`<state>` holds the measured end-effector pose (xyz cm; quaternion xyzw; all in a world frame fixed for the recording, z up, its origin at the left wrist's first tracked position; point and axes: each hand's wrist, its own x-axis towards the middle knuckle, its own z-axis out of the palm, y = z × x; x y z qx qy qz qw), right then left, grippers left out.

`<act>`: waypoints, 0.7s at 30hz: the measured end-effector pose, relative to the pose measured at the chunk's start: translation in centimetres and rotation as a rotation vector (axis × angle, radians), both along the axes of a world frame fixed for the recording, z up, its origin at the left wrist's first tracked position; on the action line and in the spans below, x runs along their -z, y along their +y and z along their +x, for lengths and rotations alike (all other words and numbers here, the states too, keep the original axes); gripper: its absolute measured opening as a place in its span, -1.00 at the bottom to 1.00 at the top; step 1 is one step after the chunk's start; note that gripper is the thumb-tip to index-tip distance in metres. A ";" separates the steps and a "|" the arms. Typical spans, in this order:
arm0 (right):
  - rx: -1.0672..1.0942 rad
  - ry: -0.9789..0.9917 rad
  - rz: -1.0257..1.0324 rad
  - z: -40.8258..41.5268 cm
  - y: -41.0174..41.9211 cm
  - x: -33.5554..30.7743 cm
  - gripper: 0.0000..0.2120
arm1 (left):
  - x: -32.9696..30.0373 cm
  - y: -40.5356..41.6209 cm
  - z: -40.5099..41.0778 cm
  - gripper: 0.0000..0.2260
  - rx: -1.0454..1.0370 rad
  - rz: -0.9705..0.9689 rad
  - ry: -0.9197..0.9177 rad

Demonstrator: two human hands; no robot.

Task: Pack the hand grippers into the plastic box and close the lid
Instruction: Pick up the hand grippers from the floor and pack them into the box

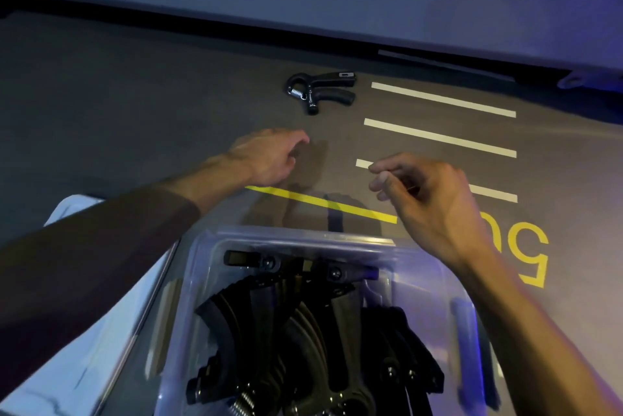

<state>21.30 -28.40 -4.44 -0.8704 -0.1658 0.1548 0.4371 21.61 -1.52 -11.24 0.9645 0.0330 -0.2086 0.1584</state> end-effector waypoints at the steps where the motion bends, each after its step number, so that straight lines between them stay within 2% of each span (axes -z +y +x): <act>1: 0.003 0.019 -0.005 0.4 0.1 0.4 -0.84 | 0.7 0.1 1.2 -0.57 0.003 0.016 0.014; 7: -0.023 0.098 -0.061 2.1 0.1 2.0 -0.85 | 3.7 0.3 7.3 -0.39 -0.111 0.065 0.075; 10: -0.067 0.136 -0.133 2.6 0.1 2.5 -0.84 | 4.5 -0.6 8.9 -0.39 -0.109 0.088 0.066; 14: -0.094 0.146 -0.180 2.8 -0.2 2.9 -0.83 | 4.6 -1.2 9.5 -0.52 -0.086 0.140 -0.026; 17: -0.088 0.137 -0.185 2.6 -0.4 2.6 -0.82 | 3.8 -1.2 9.3 -0.71 -0.080 0.159 -0.109; 20: -0.081 0.123 -0.170 2.2 -0.6 1.9 -0.82 | 3.0 -1.4 7.6 -0.94 -0.127 0.109 -0.130; 21: -0.076 0.118 -0.164 1.9 -0.7 1.6 -0.82 | 2.8 -1.4 7.0 -0.96 -0.154 0.073 -0.131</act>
